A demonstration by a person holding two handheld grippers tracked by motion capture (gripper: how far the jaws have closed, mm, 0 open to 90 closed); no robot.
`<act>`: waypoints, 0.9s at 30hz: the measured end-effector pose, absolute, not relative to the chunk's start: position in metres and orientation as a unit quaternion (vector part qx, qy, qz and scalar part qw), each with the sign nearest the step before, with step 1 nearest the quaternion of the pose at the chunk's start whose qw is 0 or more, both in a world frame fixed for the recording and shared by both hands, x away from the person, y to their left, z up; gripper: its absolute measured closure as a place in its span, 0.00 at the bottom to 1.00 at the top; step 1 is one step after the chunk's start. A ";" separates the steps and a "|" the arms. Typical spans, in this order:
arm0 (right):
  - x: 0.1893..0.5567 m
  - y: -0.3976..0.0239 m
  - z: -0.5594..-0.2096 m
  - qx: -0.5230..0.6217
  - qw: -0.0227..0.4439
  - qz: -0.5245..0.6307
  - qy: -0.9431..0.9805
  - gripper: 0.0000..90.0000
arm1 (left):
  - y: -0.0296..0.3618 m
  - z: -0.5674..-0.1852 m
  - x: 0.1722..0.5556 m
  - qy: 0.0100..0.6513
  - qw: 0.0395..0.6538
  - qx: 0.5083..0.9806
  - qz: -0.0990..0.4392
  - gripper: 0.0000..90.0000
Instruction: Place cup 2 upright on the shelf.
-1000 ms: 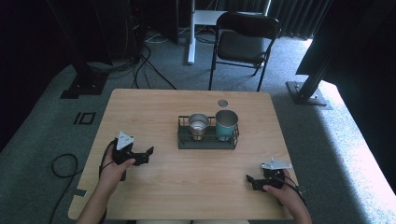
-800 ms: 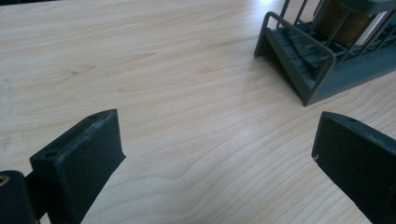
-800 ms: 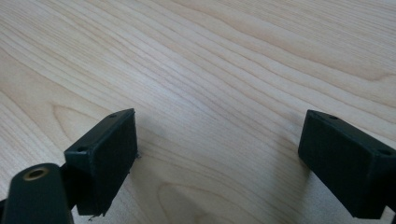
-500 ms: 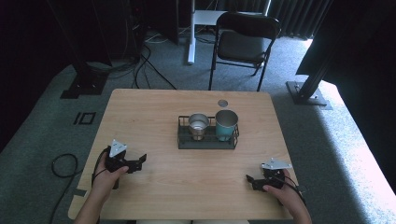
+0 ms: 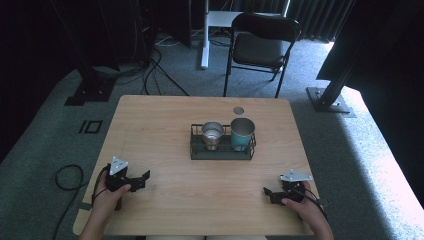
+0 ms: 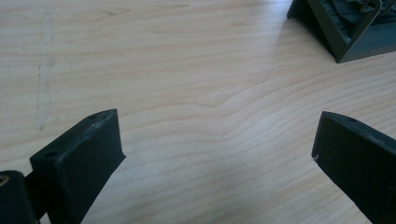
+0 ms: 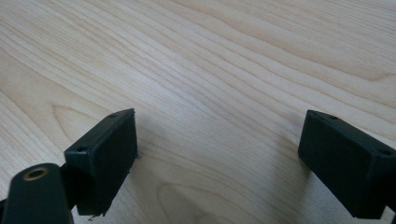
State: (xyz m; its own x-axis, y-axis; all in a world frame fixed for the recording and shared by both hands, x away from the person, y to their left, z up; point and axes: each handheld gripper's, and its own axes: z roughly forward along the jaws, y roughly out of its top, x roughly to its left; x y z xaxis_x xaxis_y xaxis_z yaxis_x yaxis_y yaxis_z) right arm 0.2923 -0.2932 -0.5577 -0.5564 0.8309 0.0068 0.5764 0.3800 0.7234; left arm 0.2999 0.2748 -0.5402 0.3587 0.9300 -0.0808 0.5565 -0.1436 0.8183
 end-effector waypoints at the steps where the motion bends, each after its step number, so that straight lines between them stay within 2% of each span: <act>1: 0.292 -0.293 -0.558 0.434 0.183 0.349 0.810 0.12 | 0.277 -0.542 0.298 0.518 0.401 0.718 0.236 0.03; 17: 0.292 -0.293 -0.558 0.433 0.183 0.348 0.811 0.12 | 0.294 -0.550 0.283 0.565 0.386 0.686 0.247 0.03; 27: 0.293 -0.293 -0.558 0.433 0.183 0.349 0.811 0.12 | 0.302 -0.552 0.279 0.615 0.318 0.672 0.261 0.03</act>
State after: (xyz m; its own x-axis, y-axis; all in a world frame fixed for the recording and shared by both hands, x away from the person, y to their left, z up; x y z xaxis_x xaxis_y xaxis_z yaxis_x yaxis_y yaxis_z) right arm 0.2925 -0.2934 -0.5578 -0.5579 0.8299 0.0042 0.5740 0.3822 0.7241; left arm 0.2787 0.3022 -0.5525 0.1064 0.9935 -0.0397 0.6616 -0.0409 0.7487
